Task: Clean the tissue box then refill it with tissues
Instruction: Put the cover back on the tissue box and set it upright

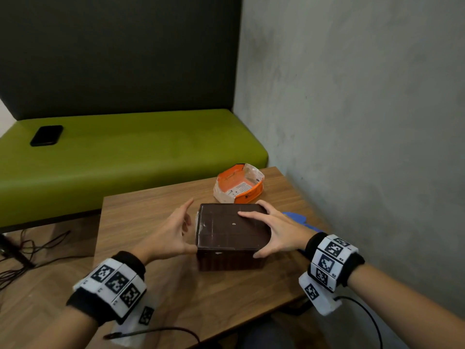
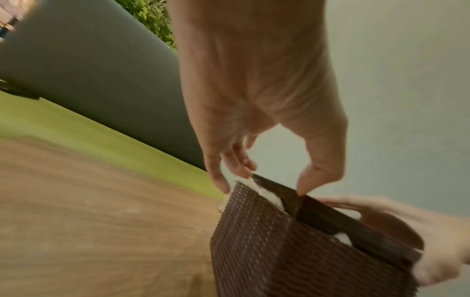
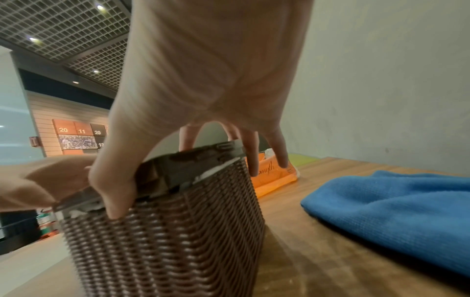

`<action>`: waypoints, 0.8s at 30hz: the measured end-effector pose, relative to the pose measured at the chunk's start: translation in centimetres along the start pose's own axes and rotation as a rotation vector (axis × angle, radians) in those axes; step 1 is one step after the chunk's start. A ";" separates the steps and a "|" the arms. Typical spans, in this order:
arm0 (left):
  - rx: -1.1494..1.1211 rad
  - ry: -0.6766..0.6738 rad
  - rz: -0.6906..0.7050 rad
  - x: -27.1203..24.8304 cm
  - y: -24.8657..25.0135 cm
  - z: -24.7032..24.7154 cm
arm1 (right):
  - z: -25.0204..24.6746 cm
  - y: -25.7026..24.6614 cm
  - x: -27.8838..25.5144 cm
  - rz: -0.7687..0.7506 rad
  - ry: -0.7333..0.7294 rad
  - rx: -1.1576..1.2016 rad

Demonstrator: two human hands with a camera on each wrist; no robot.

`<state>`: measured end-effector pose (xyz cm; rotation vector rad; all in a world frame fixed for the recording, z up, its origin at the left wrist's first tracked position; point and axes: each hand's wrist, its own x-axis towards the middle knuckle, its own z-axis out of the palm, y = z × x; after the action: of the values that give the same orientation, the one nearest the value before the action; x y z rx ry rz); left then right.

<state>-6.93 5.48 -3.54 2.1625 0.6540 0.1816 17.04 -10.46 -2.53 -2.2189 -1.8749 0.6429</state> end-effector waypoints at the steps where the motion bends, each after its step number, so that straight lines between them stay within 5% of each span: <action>1: 0.055 -0.028 -0.006 0.1 0.1 -0.2 | 0.1 -0.2 0.0 -0.005 -0.002 -0.001; 7: 0.160 -0.153 -0.053 2.0 0.9 1.0 | -0.2 -0.8 0.1 0.005 -0.033 -0.049; 12: 0.108 -0.077 -0.066 1.7 0.4 1.4 | -0.6 -0.6 0.6 -0.012 -0.015 -0.021; 18: -0.073 0.164 -0.061 0.1 0.0 2.5 | 0.5 0.0 0.1 -0.068 0.070 0.038; 24: -0.160 0.223 -0.020 -0.9 -0.1 2.8 | 0.8 0.1 0.1 -0.072 0.122 0.093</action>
<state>-6.83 3.13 -5.27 1.9970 0.7601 0.4546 16.81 -10.49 -3.25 -2.0737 -1.8179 0.5567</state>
